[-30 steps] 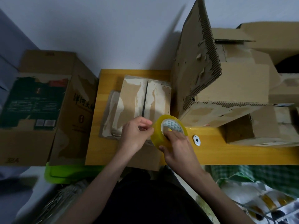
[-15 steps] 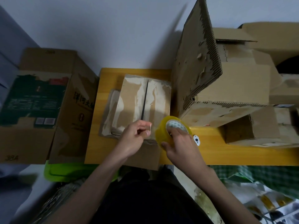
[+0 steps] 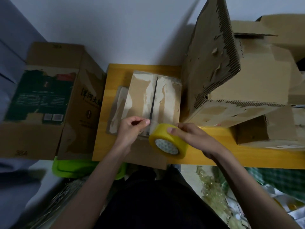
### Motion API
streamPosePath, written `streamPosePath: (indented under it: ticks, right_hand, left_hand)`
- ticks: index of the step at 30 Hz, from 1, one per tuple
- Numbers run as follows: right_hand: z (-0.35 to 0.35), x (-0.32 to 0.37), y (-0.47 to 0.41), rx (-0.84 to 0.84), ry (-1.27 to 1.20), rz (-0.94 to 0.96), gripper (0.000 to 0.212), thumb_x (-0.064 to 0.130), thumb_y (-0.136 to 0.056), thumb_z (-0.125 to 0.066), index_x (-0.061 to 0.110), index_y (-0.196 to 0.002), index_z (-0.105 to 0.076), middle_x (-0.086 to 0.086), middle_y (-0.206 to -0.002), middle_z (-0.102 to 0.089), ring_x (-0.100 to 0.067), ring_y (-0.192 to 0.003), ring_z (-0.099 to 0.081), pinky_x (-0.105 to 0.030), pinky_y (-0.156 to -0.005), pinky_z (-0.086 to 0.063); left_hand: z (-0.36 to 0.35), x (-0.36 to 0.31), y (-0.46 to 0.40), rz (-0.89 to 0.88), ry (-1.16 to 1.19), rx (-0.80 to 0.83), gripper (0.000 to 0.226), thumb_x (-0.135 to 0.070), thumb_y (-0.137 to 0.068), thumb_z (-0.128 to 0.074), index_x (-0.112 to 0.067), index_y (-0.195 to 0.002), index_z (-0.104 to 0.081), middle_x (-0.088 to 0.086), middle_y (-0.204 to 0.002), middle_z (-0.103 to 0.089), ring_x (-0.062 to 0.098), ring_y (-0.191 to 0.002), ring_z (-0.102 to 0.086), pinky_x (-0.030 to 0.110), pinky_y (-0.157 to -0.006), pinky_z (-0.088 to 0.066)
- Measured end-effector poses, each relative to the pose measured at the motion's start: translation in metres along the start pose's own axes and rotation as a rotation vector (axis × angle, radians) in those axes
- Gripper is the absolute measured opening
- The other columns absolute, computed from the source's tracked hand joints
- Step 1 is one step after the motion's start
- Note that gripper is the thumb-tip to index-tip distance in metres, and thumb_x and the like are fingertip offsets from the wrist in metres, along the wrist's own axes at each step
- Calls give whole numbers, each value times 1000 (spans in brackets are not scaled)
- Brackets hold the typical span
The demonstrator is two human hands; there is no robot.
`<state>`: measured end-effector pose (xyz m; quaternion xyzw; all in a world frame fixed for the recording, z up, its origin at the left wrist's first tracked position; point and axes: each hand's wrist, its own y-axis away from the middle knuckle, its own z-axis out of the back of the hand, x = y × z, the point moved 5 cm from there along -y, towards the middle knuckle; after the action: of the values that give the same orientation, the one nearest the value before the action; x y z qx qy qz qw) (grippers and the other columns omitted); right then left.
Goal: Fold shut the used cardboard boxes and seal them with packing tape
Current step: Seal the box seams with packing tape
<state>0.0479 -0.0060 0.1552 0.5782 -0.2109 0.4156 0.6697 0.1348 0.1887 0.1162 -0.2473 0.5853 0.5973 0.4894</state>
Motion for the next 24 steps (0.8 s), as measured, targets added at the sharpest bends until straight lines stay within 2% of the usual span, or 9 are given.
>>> streamPosePath:
  ticks: [3, 5, 6, 9, 11, 13, 16, 18, 24]
  right_hand:
    - [-1, 1, -4, 44, -97, -43, 22, 41, -96, -61, 24, -106, -72, 14, -113, -70, 1, -106, -59, -33, -104, -42]
    - [-6, 3, -8, 67, -81, -37, 16, 30, -97, -61, 16, -97, -67, 12, -107, -65, 4, -93, -53, -32, -97, -39]
    - [-11, 6, -9, 88, -38, 1, 16, 30, -96, -62, 16, -88, -64, 9, -94, -61, 1, -84, -51, -35, -91, -39]
    - [-24, 3, -19, -3, 121, 51, 45, 56, -91, -65, 14, -75, -62, 3, -71, -49, -15, -67, -50, -38, -68, -38]
    - [-24, 1, -23, -166, 318, 31, 58, 68, -87, -60, 11, -84, -69, 0, -74, -60, -20, -74, -58, -40, -71, -48]
    - [-22, -1, -24, -267, 405, 8, 53, 65, -89, -58, 15, -95, -72, -2, -86, -65, -20, -86, -58, -43, -81, -53]
    - [-23, -2, -27, -296, 422, 27, 38, 59, -87, -60, 22, -83, -66, 4, -76, -62, -24, -83, -59, -36, -65, -46]
    - [-27, -1, -30, -318, 506, 46, 36, 59, -86, -61, 24, -79, -61, 5, -67, -56, -22, -74, -57, -32, -57, -38]
    - [-35, 3, -36, -350, 614, 60, 40, 63, -87, -58, 23, -87, -60, 1, -74, -58, -25, -77, -58, -32, -60, -37]
  left_hand:
    - [20, 14, -8, 41, 21, -37, 3, -16, -89, -74, -15, -86, -74, -3, -72, -69, 4, -65, -64, 16, -62, -52]
    - [33, 24, -14, 65, 20, -70, 5, -15, -90, -73, -16, -85, -73, 0, -74, -68, 7, -67, -62, 18, -63, -50]
    - [40, 28, -17, 77, 13, -87, 4, -15, -91, -72, -14, -87, -73, 0, -75, -68, 7, -68, -62, 17, -63, -50]
    - [68, 44, -31, 123, 13, -172, 6, -16, -93, -70, -12, -96, -72, -1, -82, -67, 10, -75, -60, 19, -67, -49]
    - [90, 57, -40, 154, 21, -249, 6, -17, -93, -70, -14, -88, -72, 1, -85, -67, 15, -80, -60, 26, -75, -51]
    - [102, 71, -47, 173, 4, -258, 10, -16, -94, -69, -17, -84, -71, 3, -87, -67, 18, -85, -61, 29, -79, -52]
    - [101, 86, -51, 197, 32, -193, 5, -18, -93, -70, -14, -95, -71, 4, -93, -67, 20, -91, -61, 29, -82, -53]
    - [95, 94, -52, 207, 47, -169, 20, -20, -87, -77, -10, -102, -70, 3, -100, -67, 18, -95, -62, 31, -87, -53]
    - [85, 105, -53, 195, 30, -246, 27, -19, -79, -84, -10, -96, -65, 3, -99, -65, 20, -98, -63, 31, -83, -52]
